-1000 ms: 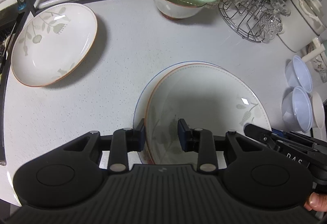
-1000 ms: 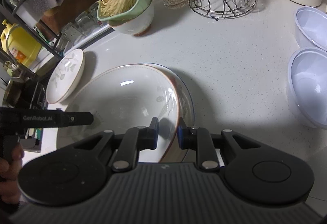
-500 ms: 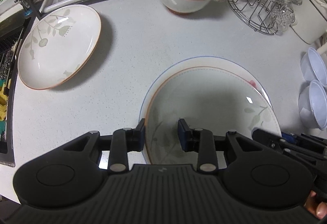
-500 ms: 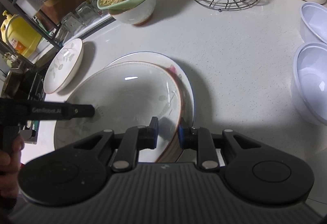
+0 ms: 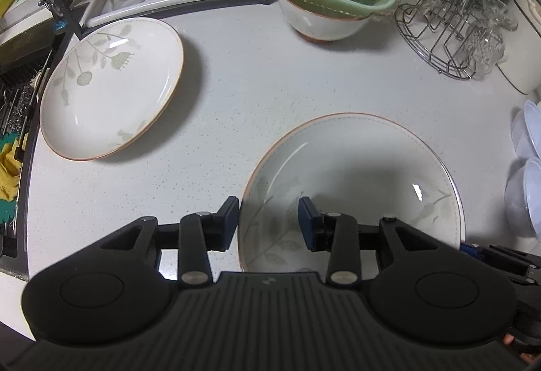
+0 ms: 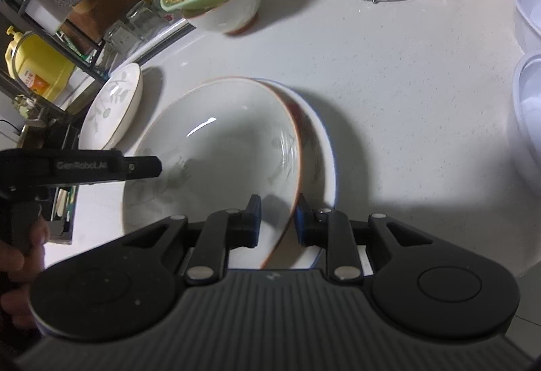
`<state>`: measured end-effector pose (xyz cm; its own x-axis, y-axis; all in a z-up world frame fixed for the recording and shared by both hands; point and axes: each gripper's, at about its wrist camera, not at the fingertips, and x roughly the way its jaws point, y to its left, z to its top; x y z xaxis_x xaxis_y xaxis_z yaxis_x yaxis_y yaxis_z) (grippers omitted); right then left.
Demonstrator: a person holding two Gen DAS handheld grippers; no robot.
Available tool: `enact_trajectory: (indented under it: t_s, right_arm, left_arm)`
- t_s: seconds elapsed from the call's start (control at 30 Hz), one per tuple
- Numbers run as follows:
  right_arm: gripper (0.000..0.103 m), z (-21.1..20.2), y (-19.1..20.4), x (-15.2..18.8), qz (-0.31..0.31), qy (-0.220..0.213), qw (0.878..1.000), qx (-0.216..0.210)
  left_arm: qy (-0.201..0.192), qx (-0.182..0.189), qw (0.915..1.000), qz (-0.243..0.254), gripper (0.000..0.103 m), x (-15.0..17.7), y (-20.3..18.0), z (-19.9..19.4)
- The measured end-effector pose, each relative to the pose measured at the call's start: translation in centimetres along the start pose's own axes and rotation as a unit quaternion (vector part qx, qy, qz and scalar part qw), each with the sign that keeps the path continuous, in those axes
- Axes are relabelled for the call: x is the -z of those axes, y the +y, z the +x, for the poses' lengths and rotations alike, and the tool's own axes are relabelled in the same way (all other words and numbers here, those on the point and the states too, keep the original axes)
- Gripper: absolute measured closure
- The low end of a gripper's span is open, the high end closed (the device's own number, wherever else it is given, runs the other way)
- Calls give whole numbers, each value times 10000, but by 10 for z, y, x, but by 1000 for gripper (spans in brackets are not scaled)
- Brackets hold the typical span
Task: Organize plates and bowls
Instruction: 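Lift the leaf-pattern plate with both grippers and carry it over the rose plate, then lower the leaf-pattern plate onto the rose plate and open both grippers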
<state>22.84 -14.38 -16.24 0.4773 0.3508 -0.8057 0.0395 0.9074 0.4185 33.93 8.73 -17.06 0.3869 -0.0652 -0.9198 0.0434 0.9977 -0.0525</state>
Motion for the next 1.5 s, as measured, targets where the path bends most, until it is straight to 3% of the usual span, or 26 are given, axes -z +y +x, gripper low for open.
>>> enact_trajectory:
  t_s: [0.37,0.63,1.07,1.5]
  right_arm:
    - [79,-1,-1,-7,45,-190,9997,129]
    - [79,-19,1,-13,-61,-617,9977,279]
    - [79,-72,19,-20,-625,-1416,9872,378]
    - [79,-128,34,0,-859,-1814,9790,348]
  left_arm:
    - [-212,233,9993,-181,60,-8,2,-14]
    - [-438,401,9980,-222,60,-11,3,-36]
    - [-820,618,9944,-237,60,-2,0,-80]
    - [-1467,618,9873,-8,59,22,-12,-142]
